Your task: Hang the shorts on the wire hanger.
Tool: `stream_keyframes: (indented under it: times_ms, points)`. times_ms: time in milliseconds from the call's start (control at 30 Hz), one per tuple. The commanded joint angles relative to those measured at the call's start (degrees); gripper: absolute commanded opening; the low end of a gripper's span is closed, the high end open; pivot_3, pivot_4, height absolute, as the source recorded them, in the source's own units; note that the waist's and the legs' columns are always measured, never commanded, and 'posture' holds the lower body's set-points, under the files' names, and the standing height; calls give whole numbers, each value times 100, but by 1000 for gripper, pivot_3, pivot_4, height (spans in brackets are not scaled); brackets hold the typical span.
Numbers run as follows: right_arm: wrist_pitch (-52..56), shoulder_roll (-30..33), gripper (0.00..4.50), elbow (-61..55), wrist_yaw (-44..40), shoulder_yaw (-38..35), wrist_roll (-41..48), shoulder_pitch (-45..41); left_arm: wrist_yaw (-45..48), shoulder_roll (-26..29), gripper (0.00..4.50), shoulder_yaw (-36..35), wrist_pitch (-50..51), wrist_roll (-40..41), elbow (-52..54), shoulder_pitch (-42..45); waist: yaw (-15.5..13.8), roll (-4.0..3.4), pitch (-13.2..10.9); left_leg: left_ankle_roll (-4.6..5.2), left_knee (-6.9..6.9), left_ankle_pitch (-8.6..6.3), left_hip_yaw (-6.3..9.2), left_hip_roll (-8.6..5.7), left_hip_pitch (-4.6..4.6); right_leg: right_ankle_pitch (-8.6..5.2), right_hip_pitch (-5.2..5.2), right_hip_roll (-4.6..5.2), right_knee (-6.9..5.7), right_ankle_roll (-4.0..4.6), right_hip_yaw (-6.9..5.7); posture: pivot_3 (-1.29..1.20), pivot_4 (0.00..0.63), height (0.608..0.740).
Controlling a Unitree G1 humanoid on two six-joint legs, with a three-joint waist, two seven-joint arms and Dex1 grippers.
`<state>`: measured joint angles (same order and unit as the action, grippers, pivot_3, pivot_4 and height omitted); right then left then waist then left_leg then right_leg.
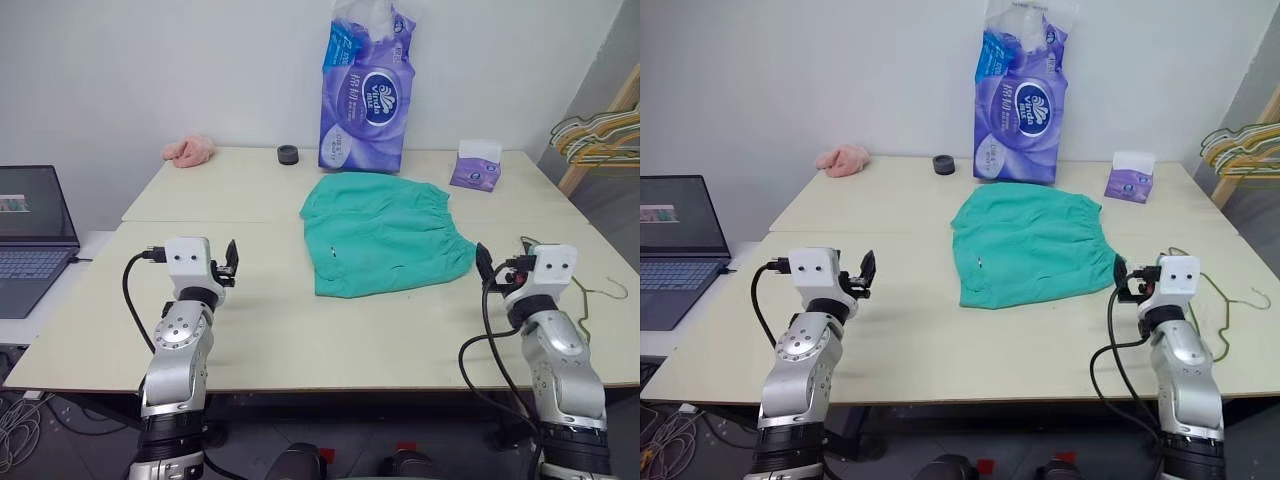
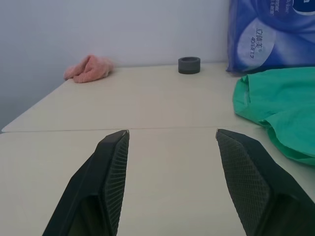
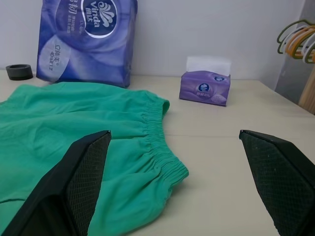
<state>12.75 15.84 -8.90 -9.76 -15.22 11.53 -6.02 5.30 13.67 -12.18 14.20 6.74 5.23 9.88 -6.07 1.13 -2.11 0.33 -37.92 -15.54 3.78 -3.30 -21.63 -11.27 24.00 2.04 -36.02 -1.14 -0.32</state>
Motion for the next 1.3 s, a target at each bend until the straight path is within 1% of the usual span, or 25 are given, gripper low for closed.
stream_keyframes:
  times_ms: [33, 267, 400, 533, 667, 767, 900, 1000, 1300]
  points:
    - [-106, 75, 4453, -218, -4, -93, 59, -144, 82, 60, 2974, 6, -232, 7, 283, 38, 1, 0, 1, 0, 0, 0, 0, 0, 0, 0, 0, 0, 0, 0, 0, 126, 0, 740]
    - [-175, 134, 4453, -208, -106, -60, 30, -118, 174, 39, 2974, 7, -304, 80, 220, 83, 1, 0, 1, 2, 0, -1, -1, 0, 2, 0, -2, 0, 0, 0, 2, 122, 0, 740]
    - [-205, 158, 4453, -198, -120, -52, 22, -130, 392, 46, 2974, 15, -569, 169, 154, 70, 1, 0, 1, 2, 0, -1, -2, 0, 5, 0, -4, 0, 0, 0, 1, 118, 0, 740]
    - [-233, 158, 4453, -173, -124, -59, 21, -142, 424, 47, 2974, -56, -601, 232, 163, 57, 1, 0, 1, 4, 1, -3, -3, 0, 21, -3, -22, -1, 2, 0, 1, 129, 0, 740]
    - [-214, 150, 4453, -198, -155, -24, 24, -112, 323, 55, 2974, -113, -457, 224, 207, 23, 0, -1, 2, 17, 4, -28, -1, 0, 82, -41, -83, -2, 1, -10, -6, 141, 0, 740]
    - [-192, 175, 4453, -163, -216, 42, 8, -133, 114, 33, 2974, -80, -247, 69, 235, -5, 1, -1, 2, 19, 3, -33, -3, 0, 84, -50, -83, -2, -3, -11, -5, 144, 0, 740]
    - [-140, 224, 4453, -108, -227, 65, -18, -161, 116, 28, 2974, -48, -226, 71, 286, -37, -5, -1, 2, 18, 2, -33, -2, -1, 84, -50, -83, -2, -4, -12, -1, 143, 0, 740]
    - [50, 349, 4453, -43, -196, 165, -223, -105, 185, 74, 2974, -1, -144, 62, 280, -53, -8, -1, 2, 18, 2, -33, -2, -1, 84, -50, -83, -1, -4, -12, 0, 139, 0, 740]
    - [358, 402, 4453, -154, -250, 250, -266, 100, 506, 103, 2974, 181, 168, 197, 359, -170, 0, -2, 3, 18, 2, -35, -1, 1, 83, -52, -82, 0, -4, -9, 4, 122, 0, 740]
